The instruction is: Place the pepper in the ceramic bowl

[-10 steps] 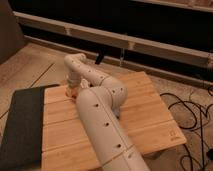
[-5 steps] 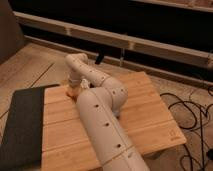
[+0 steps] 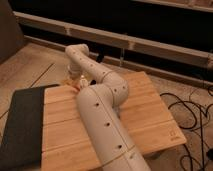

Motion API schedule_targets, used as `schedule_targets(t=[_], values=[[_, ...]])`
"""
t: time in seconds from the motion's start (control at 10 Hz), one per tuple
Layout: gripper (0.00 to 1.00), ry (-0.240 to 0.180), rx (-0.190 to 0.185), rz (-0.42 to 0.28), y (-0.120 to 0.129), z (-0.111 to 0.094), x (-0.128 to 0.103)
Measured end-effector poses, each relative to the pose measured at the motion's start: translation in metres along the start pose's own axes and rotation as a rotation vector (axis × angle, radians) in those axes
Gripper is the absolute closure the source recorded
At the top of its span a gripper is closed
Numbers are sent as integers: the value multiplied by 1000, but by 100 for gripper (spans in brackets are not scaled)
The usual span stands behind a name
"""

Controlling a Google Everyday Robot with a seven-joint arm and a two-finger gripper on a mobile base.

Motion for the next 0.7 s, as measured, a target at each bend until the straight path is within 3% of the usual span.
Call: schedule_targets(t=[0.4, 0.7], values=[[100, 44, 94, 102, -38, -39, 40], [100, 36, 112, 219, -62, -55, 88]])
